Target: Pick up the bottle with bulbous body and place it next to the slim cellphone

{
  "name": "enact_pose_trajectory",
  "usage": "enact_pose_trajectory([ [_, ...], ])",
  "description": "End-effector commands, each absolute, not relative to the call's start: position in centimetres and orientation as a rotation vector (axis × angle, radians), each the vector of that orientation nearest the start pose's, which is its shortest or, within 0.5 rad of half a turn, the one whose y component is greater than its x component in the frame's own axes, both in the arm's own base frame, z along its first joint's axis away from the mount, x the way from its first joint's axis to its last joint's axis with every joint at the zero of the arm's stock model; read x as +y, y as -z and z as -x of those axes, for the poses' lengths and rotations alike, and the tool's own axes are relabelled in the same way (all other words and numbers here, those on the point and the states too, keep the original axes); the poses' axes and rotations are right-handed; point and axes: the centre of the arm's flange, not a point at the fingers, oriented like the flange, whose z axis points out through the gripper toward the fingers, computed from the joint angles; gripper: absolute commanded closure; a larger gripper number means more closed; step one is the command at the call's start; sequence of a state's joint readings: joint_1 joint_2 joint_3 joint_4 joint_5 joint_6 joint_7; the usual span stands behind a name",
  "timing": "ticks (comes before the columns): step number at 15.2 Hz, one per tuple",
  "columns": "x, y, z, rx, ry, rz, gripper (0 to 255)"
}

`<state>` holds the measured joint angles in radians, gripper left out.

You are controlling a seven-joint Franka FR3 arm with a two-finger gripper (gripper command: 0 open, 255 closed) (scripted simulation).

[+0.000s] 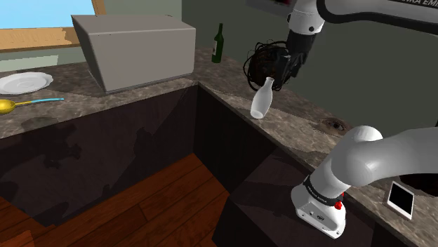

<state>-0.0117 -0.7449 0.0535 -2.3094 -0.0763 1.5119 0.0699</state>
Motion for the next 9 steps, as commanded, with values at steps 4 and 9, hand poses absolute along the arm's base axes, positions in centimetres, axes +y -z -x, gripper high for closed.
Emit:
enact_pose_trajectory([
  [4, -2.3, -58.0, -33.1, 0.093, -0.067, 3.243, 0],
  [9, -7.8, -55.6, -36.1, 0.125, -0.050, 3.223, 0],
])
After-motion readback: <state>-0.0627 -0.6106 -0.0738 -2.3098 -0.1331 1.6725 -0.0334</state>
